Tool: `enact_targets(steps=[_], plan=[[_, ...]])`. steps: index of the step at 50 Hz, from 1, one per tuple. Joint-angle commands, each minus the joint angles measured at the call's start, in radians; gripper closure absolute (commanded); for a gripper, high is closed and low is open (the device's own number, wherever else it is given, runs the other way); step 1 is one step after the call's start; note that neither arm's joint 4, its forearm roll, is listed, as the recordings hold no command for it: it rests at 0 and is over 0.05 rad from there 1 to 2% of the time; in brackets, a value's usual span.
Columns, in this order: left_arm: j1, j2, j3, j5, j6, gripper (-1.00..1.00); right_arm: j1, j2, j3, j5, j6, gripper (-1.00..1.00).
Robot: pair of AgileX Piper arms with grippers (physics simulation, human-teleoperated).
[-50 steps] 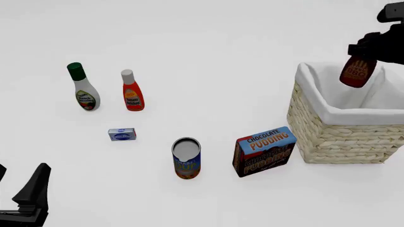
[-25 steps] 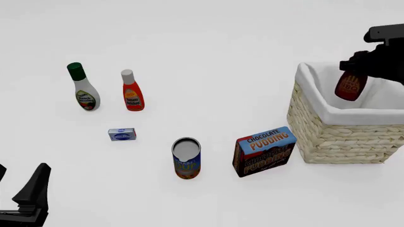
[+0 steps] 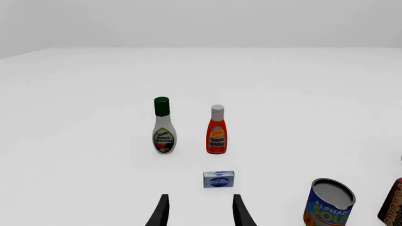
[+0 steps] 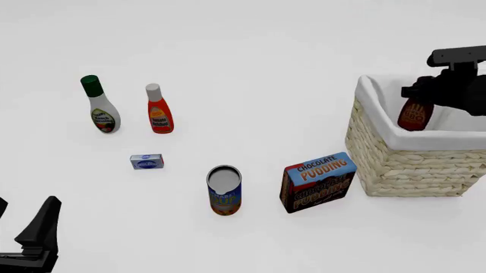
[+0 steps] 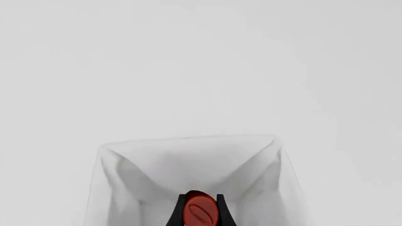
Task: Pick the bbq sauce and place it in the basket.
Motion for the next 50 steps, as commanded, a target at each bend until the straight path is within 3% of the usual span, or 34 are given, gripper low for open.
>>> enact_targets(steps=[1, 50], plan=[[0.000, 0.000, 0.000, 0.000, 0.000, -1.00, -0.003, 0.023, -0.001, -0.020, 0.012, 1.00], [0.000, 0.000, 0.000, 0.000, 0.000, -1.00, -0.013, 0.162, 0.019, -0.106, -0.005, 1.00]])
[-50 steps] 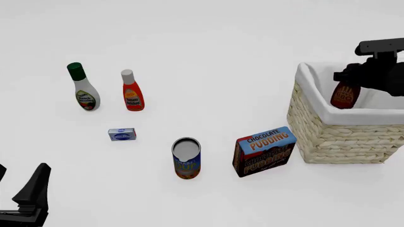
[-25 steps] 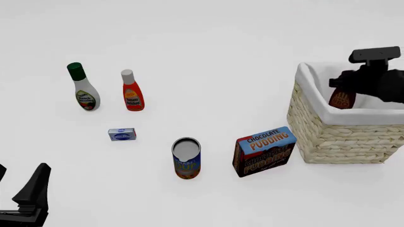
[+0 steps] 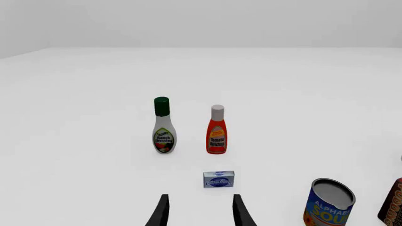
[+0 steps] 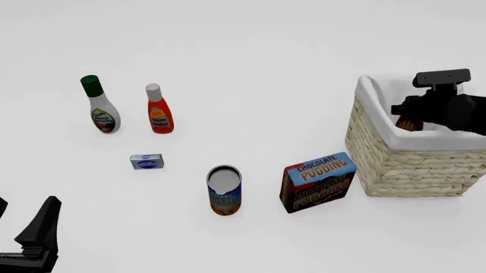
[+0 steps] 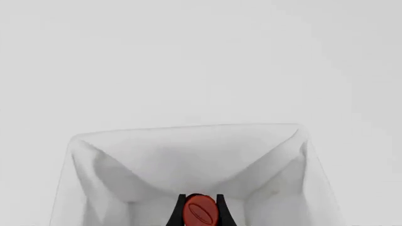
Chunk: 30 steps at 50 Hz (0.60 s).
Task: Pick the bbq sauce and place it in the basket.
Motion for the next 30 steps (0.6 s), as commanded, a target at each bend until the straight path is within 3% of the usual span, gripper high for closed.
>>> enact_targets(steps=[1, 4, 5, 30], plan=[[0.000, 0.000, 0.000, 0.000, 0.000, -1.00, -0.004, 0.026, -0.005, -0.011, 0.011, 1.00], [0.000, 0.000, 0.000, 0.000, 0.000, -1.00, -0.002, 0.025, -0.005, -0.011, 0.010, 1.00], [0.000, 0.000, 0.000, 0.000, 0.000, -1.00, -0.003, 0.024, -0.004, -0.012, 0.008, -1.00], [0.000, 0.000, 0.000, 0.000, 0.000, -1.00, 0.007, -0.016, -0.005, 0.009, 0.013, -1.00]])
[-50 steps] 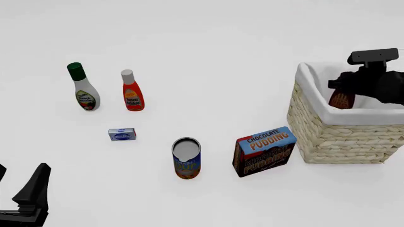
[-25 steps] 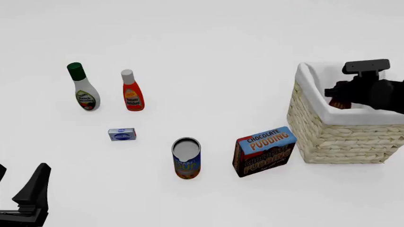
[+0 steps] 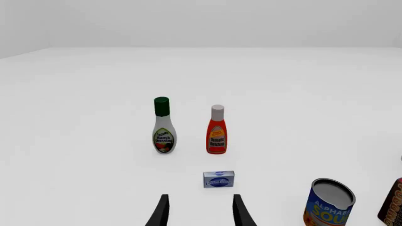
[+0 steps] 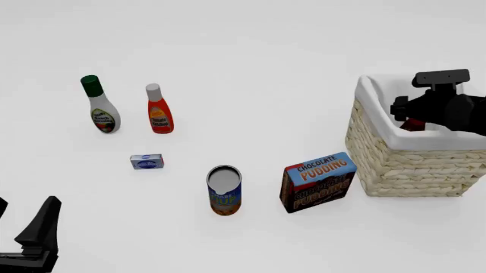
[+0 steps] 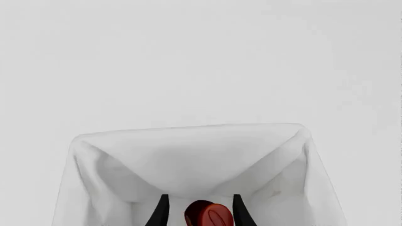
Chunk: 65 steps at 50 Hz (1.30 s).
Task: Pick the bbq sauce and place it in the basket.
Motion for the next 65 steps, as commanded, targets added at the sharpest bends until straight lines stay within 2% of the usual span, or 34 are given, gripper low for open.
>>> enact_targets(steps=[1, 44, 65], plan=[[0.000, 0.000, 0.000, 0.000, 0.000, -1.00, 0.004, -0.020, -0.006, 0.012, 0.003, -1.00], [0.000, 0.000, 0.000, 0.000, 0.000, -1.00, 0.026, -0.217, -0.054, 0.123, 0.011, -1.00], [0.000, 0.000, 0.000, 0.000, 0.000, -1.00, 0.054, -0.394, -0.082, 0.216, 0.030, -1.00]])
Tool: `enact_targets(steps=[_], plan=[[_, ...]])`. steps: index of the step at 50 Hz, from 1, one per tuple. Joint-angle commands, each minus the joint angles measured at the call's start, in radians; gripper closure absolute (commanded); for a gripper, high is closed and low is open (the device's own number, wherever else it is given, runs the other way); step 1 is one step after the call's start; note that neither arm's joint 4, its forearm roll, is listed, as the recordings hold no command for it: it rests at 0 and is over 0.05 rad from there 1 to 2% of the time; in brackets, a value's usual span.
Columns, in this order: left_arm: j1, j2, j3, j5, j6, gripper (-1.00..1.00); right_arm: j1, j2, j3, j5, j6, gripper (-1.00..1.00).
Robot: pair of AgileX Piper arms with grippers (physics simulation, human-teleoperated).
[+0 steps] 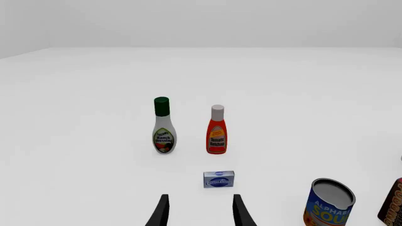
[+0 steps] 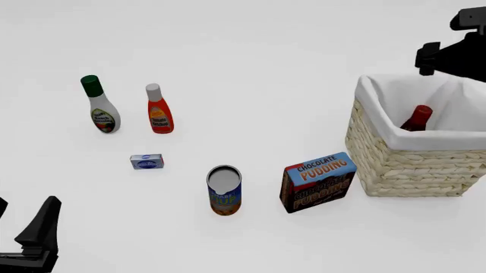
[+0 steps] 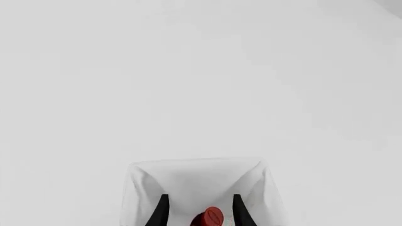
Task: Pick the bbq sauce and place it in the basket.
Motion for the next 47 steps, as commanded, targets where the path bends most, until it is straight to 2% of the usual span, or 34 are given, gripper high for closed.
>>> enact_targets(steps=[1, 22, 30, 47], plan=[[0.000, 0.000, 0.000, 0.000, 0.000, -1.00, 0.014, -0.092, -0.011, 0.046, 0.005, -1.00], [0.000, 0.000, 0.000, 0.000, 0.000, -1.00, 0.052, -0.233, -0.008, 0.088, -0.002, -1.00], [0.000, 0.000, 0.000, 0.000, 0.000, -1.00, 0.087, -0.290, -0.025, 0.121, 0.020, -1.00], [0.000, 0.000, 0.000, 0.000, 0.000, -1.00, 0.090, -0.369, -0.038, 0.139, 0.037, -1.00]])
